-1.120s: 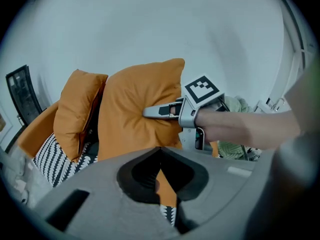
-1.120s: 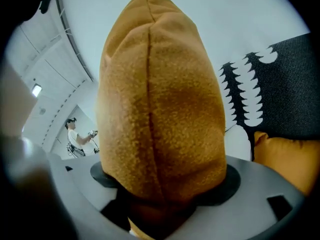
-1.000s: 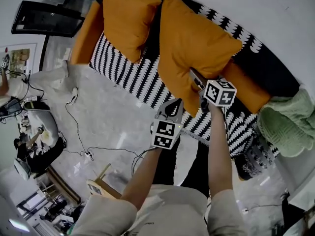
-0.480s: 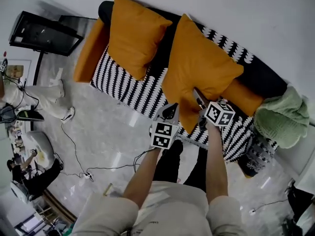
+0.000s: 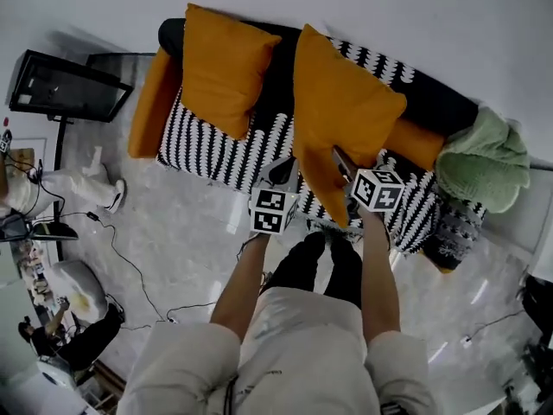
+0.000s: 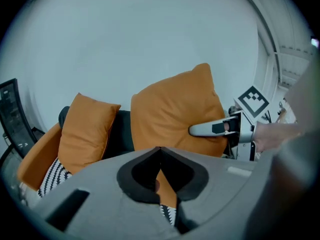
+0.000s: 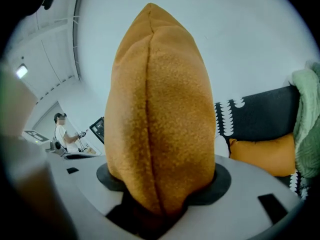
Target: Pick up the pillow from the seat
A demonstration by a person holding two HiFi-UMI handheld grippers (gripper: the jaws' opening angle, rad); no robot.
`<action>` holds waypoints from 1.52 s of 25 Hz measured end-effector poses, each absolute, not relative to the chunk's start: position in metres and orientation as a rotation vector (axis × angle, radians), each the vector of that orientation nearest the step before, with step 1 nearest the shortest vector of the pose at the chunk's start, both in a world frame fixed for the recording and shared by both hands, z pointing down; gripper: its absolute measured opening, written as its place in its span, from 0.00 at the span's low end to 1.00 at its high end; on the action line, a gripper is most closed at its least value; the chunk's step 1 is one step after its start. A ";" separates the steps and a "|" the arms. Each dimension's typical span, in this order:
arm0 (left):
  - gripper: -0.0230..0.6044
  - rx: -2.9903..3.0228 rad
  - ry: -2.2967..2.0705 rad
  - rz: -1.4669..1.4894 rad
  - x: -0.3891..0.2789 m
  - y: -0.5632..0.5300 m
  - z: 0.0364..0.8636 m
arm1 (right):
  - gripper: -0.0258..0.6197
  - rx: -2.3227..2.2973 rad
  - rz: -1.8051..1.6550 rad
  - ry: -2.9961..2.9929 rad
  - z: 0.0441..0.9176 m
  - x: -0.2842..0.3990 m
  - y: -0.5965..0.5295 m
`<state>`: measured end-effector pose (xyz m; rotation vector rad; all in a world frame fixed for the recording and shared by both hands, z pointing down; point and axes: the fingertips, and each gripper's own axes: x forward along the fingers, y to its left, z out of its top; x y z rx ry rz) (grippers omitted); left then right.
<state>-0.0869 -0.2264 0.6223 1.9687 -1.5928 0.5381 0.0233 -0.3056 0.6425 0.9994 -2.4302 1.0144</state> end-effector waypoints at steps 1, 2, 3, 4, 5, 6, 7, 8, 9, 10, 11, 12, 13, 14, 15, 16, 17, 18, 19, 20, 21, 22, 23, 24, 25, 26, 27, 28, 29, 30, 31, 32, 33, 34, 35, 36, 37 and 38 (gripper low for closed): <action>0.05 1.988 -1.590 0.539 -0.085 -0.227 0.616 | 0.50 1.012 1.001 -2.432 0.635 0.027 -0.301; 0.05 2.005 -1.587 0.539 -0.082 -0.227 0.610 | 0.50 1.026 0.995 -2.432 0.629 0.030 -0.295; 0.05 2.018 -1.586 0.539 -0.078 -0.226 0.606 | 0.50 1.042 0.996 -2.430 0.623 0.035 -0.289; 0.05 2.028 -1.584 0.538 -0.073 -0.224 0.603 | 0.50 1.059 1.004 -2.429 0.618 0.040 -0.282; 0.05 2.037 -1.579 0.536 -0.067 -0.223 0.601 | 0.50 1.081 1.017 -2.428 0.614 0.046 -0.276; 0.05 2.049 -1.572 0.533 -0.060 -0.225 0.599 | 0.50 1.110 1.031 -2.428 0.609 0.052 -0.272; 0.05 2.066 -1.562 0.528 -0.051 -0.227 0.597 | 0.50 1.144 1.044 -2.427 0.604 0.060 -0.269; 0.05 2.084 -1.551 0.519 -0.043 -0.229 0.594 | 0.50 1.180 1.055 -2.425 0.599 0.069 -0.266; 0.05 2.099 -1.542 0.508 -0.035 -0.229 0.590 | 0.50 1.214 1.064 -2.422 0.594 0.077 -0.263; 0.05 2.112 -1.536 0.498 -0.028 -0.227 0.586 | 0.50 1.245 1.072 -2.418 0.590 0.085 -0.258; 0.05 2.122 -1.533 0.488 -0.022 -0.224 0.581 | 0.50 1.273 1.075 -2.414 0.586 0.093 -0.252; 0.05 2.131 -1.532 0.480 -0.016 -0.220 0.576 | 0.50 1.299 1.074 -2.410 0.582 0.100 -0.246; 0.05 2.140 -1.530 0.474 -0.011 -0.215 0.571 | 0.50 1.326 1.071 -2.405 0.578 0.108 -0.238; 0.05 2.149 -1.528 0.470 -0.006 -0.209 0.567 | 0.50 1.353 1.066 -2.399 0.575 0.116 -0.229; 0.05 2.156 -1.524 0.467 -0.001 -0.201 0.562 | 0.50 1.380 1.062 -2.391 0.571 0.123 -0.220; 0.05 2.162 -1.522 0.459 0.004 -0.193 0.558 | 0.50 1.405 1.060 -2.384 0.568 0.130 -0.210; 0.05 2.166 -1.522 0.447 0.008 -0.184 0.553 | 0.50 1.429 1.063 -2.379 0.565 0.137 -0.200; 0.05 2.167 -1.523 0.428 0.011 -0.175 0.547 | 0.50 1.452 1.071 -2.377 0.563 0.142 -0.189; 0.05 2.167 -1.524 0.405 0.015 -0.165 0.542 | 0.50 1.474 1.080 -2.377 0.560 0.147 -0.179; 0.05 2.169 -1.524 0.381 0.020 -0.156 0.536 | 0.50 1.494 1.088 -2.380 0.558 0.151 -0.168; 0.05 2.177 -1.521 0.363 0.026 -0.146 0.532 | 0.50 1.510 1.093 -2.385 0.555 0.155 -0.158; 0.05 2.188 -1.517 0.353 0.032 -0.136 0.528 | 0.50 1.524 1.095 -2.392 0.552 0.158 -0.149; 0.05 2.202 -1.511 0.349 0.038 -0.125 0.524 | 0.50 1.537 1.092 -2.400 0.550 0.161 -0.139; 0.05 2.217 -1.504 0.348 0.044 -0.113 0.521 | 0.50 1.549 1.087 -2.407 0.546 0.163 -0.129; 0.05 2.229 -1.497 0.351 0.047 -0.100 0.519 | 0.50 1.560 1.079 -2.413 0.543 0.164 -0.119; 0.05 2.240 -1.491 0.356 0.050 -0.087 0.517 | 0.50 1.570 1.070 -2.418 0.540 0.165 -0.108; 0.05 2.247 -1.485 0.362 0.052 -0.073 0.516 | 0.50 1.578 1.060 -2.423 0.536 0.166 -0.098; 0.05 2.253 -1.481 0.366 0.053 -0.060 0.514 | 0.50 1.586 1.050 -2.427 0.532 0.167 -0.087; 0.05 2.254 -1.479 0.368 0.052 -0.047 0.512 | 0.50 1.595 1.043 -2.431 0.528 0.168 -0.077; 0.05 2.252 -1.479 0.364 0.051 -0.036 0.510 | 0.50 1.606 1.038 -2.434 0.524 0.168 -0.068; 0.05 2.248 -1.481 0.354 0.049 -0.025 0.507 | 0.50 1.618 1.034 -2.438 0.519 0.168 -0.060; 0.05 2.245 -1.485 0.345 0.046 -0.016 0.504 | 0.50 1.629 1.031 -2.442 0.515 0.167 -0.052; 0.05 2.244 -1.488 0.340 0.043 -0.007 0.502 | 0.50 1.640 1.027 -2.447 0.512 0.166 -0.045; 0.05 2.246 -1.490 0.340 0.040 0.000 0.500 | 0.50 1.649 1.021 -2.453 0.509 0.164 -0.038; 0.05 2.250 -1.491 0.339 0.037 0.006 0.499 | 0.50 1.656 1.013 -2.457 0.506 0.162 -0.032; 0.05 2.256 -1.491 0.337 0.035 0.012 0.497 | 0.50 1.662 1.002 -2.461 0.504 0.159 -0.026; 0.05 2.263 -1.492 0.335 0.032 0.016 0.494 | 0.50 1.666 0.990 -2.462 0.502 0.156 -0.021; 0.05 2.268 -1.493 0.335 0.028 0.020 0.492 | 0.50 1.669 0.979 -2.461 0.500 0.153 -0.016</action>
